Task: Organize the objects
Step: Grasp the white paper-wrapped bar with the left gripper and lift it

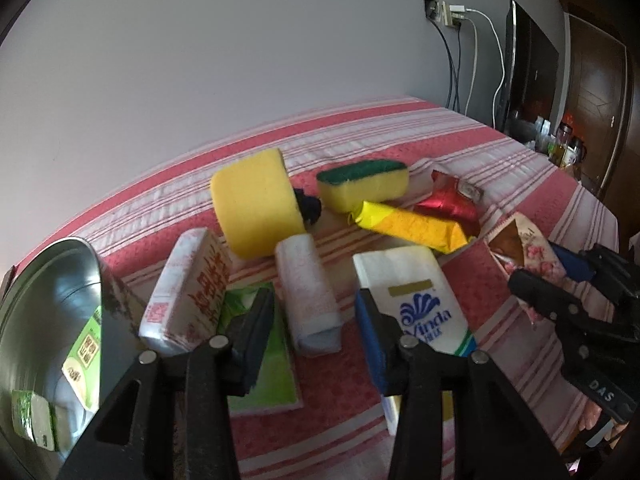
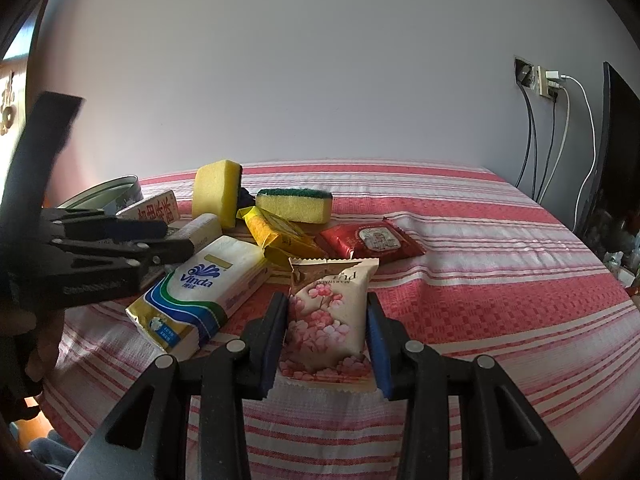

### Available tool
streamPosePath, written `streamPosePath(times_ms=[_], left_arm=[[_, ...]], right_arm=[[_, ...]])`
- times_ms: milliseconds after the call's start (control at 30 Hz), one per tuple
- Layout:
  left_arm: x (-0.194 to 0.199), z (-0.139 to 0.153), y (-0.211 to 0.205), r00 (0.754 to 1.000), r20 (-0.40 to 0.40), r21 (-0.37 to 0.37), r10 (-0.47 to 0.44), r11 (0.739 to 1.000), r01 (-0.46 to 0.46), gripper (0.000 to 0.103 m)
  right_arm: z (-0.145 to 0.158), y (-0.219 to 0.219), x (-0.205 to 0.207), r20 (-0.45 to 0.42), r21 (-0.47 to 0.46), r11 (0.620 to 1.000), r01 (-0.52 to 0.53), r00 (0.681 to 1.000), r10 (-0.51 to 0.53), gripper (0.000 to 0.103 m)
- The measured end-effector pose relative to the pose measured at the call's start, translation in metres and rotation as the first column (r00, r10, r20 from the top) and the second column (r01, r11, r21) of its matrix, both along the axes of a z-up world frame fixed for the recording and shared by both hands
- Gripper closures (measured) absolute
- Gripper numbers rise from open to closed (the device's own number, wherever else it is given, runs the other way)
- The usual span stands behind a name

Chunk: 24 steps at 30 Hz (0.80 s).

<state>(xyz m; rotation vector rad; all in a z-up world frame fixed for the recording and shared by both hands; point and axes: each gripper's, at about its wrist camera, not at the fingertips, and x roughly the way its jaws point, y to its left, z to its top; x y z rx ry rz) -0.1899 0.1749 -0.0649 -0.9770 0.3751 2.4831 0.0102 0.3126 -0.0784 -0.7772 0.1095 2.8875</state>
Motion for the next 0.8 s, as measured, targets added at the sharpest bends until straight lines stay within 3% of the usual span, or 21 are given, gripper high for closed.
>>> streamPosePath(times_ms=[167, 200, 300, 400, 500, 567, 633, 800], left_arm=[[-0.006, -0.002, 0.004, 1.000, 0.003, -0.007, 0.006, 1.000, -0.006, 0.066], [-0.005, -0.002, 0.006, 1.000, -0.005, -0.015, 0.006, 1.000, -0.006, 0.074], [0.002, 0.000, 0.009, 0.999, -0.010, 0.002, -0.040, 0.999, 0.040, 0.077], [-0.003, -0.003, 0.007, 0.999, 0.032, 0.020, -0.033, 0.999, 0.033, 0.072], [-0.019, -0.009, -0.004, 0.994, 0.113, 0.065, 0.004, 0.998, -0.011, 0.074], [-0.018, -0.009, -0.004, 0.994, 0.105, 0.060, 0.005, 0.998, -0.012, 0.074], [-0.015, -0.009, -0.001, 0.996, 0.085, 0.039, 0.009, 0.999, -0.013, 0.081], [-0.014, -0.009, -0.002, 0.997, 0.076, 0.037, 0.018, 0.999, -0.021, 0.082]], right_arm=[[0.000, 0.000, 0.000, 0.003, -0.001, 1.000, 0.001, 1.000, -0.001, 0.062], [0.000, 0.000, 0.000, 0.003, -0.001, 1.000, 0.001, 1.000, -0.001, 0.062], [0.000, -0.001, 0.000, 0.002, -0.002, 1.000, 0.001, 1.000, -0.001, 0.062], [0.000, 0.000, 0.000, 0.001, -0.003, 1.000, 0.002, 1.000, -0.002, 0.062], [0.000, 0.000, 0.001, 0.000, -0.006, 1.000, 0.000, 1.000, 0.000, 0.062], [0.000, 0.000, 0.001, -0.002, -0.010, 1.000, 0.000, 1.000, 0.000, 0.062], [0.001, 0.001, 0.001, -0.002, -0.010, 1.000, -0.001, 1.000, 0.001, 0.062], [0.001, 0.001, 0.001, -0.010, -0.008, 1.000, 0.002, 1.000, -0.002, 0.062]])
